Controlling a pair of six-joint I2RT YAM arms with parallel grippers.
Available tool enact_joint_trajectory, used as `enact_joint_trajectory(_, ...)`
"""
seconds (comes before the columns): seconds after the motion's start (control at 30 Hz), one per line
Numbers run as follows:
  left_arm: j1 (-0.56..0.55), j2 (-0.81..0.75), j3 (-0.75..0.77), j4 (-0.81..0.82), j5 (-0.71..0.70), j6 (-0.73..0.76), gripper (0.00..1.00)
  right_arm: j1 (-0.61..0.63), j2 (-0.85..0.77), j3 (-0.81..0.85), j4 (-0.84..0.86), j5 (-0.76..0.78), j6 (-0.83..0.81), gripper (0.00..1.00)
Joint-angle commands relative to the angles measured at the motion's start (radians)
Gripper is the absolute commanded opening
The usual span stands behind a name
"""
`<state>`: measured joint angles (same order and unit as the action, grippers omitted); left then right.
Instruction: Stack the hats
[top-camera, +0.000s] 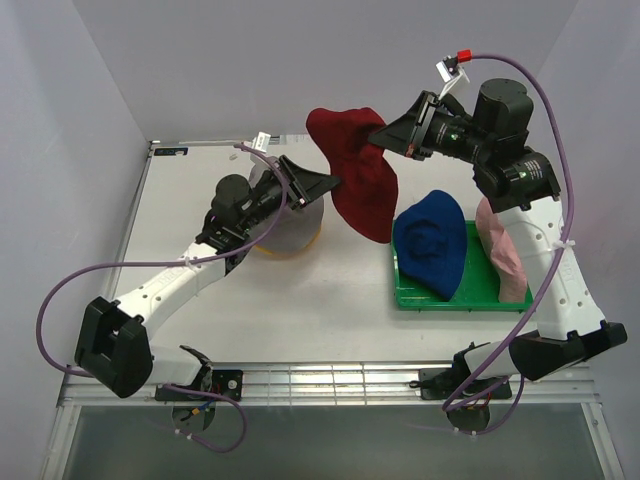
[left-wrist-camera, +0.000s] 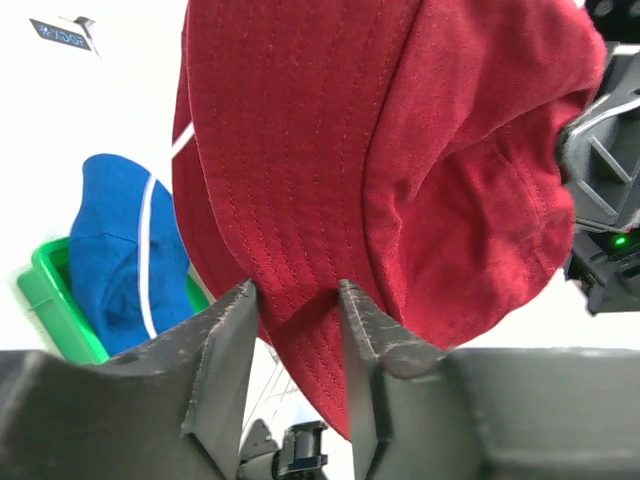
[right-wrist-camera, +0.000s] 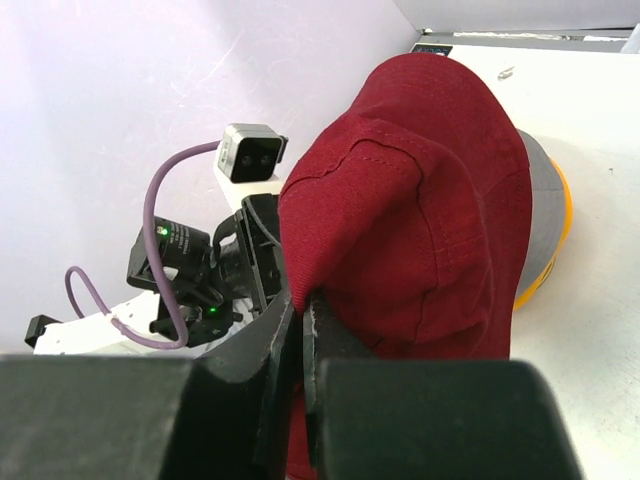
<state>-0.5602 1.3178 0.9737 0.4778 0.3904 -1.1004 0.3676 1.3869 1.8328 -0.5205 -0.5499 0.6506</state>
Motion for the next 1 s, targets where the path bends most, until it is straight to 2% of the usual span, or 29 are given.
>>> enact_joint_trajectory(0.0,-0.004,-0.058,0.043,0.027,-0.024,-0.004,0.44,-0.002,-0.019,-0.024,0.059,0.005,-0.008,0.08)
enact_joint_trajectory(0.1,-0.004,-0.061,0.053,0.027,-0.027,-0.012,0.37,-0.001,-0.02,-0.033,0.056,0.016,-0.014,0.08)
enact_joint_trajectory(0.17,-0.004,-0.069,0.056,0.027,-0.03,-0.013,0.29,-0.002,-0.02,-0.033,0.047,0.025,-0.028,0.08)
enact_joint_trajectory(0.37,-0.004,-0.095,0.057,0.019,-0.05,-0.01,0.16,-0.002,-0.019,-0.041,0.019,0.074,-0.062,0.08)
enact_joint_trajectory(0.47,-0.004,-0.111,0.066,-0.03,-0.079,0.002,0.07,-0.001,-0.011,-0.04,0.011,0.099,-0.077,0.08)
enact_joint_trajectory(0.5,-0.004,-0.115,0.074,-0.06,-0.091,0.008,0.0,0.002,-0.003,-0.038,0.008,0.117,-0.088,0.08)
enact_joint_trajectory(0.7,0.022,-0.103,0.17,-0.31,-0.186,0.068,0.0,0.033,0.034,-0.003,-0.009,0.217,-0.126,0.08)
enact_joint_trajectory(0.77,0.046,-0.071,0.204,-0.399,-0.18,0.066,0.0,0.051,0.041,-0.001,-0.003,0.238,-0.135,0.08)
enact_joint_trajectory(0.97,0.169,-0.02,0.246,-0.473,-0.081,0.059,0.0,0.132,0.106,0.016,0.028,0.323,-0.157,0.08)
